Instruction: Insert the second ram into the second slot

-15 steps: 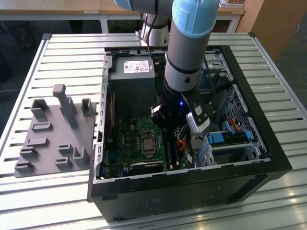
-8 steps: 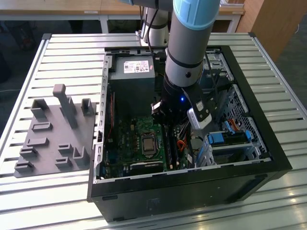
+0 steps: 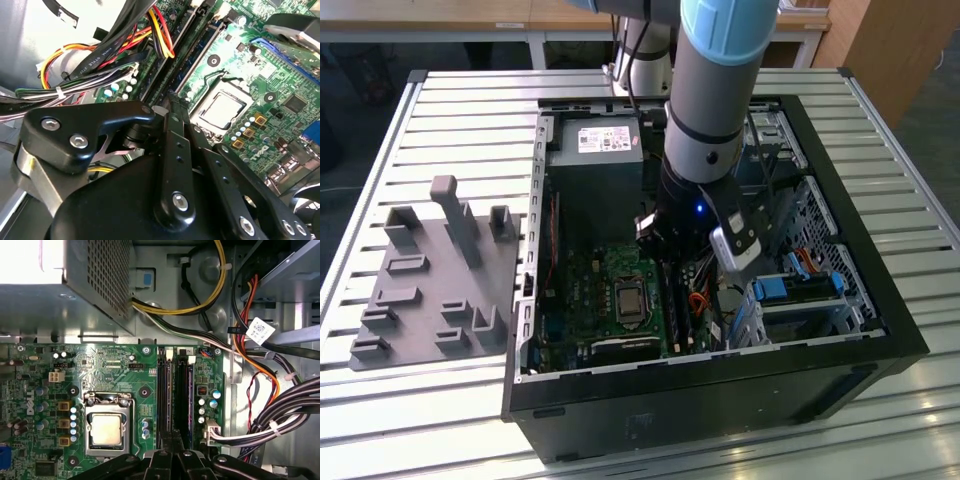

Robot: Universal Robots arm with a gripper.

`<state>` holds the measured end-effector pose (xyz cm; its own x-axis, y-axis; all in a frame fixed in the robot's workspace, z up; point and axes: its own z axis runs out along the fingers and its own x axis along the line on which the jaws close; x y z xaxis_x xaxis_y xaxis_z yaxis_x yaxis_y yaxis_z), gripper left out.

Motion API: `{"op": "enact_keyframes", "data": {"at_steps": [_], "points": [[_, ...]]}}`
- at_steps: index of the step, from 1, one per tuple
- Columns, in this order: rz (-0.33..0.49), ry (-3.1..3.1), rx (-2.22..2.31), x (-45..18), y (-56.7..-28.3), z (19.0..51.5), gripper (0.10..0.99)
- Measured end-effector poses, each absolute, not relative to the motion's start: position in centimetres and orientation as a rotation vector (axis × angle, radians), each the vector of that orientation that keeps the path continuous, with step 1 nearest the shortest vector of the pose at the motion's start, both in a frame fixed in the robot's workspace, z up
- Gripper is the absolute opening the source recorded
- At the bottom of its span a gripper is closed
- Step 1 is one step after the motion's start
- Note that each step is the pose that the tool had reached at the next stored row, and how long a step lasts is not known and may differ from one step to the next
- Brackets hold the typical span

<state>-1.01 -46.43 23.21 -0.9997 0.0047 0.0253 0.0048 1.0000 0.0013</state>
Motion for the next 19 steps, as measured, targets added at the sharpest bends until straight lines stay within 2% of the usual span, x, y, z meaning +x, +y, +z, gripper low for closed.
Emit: {"op": "enact_keyframes", "data": {"at_steps": [19], "points": [[0.001, -3.116, -0.007, -1.0, -46.4, 21.4, 0.102]]}}
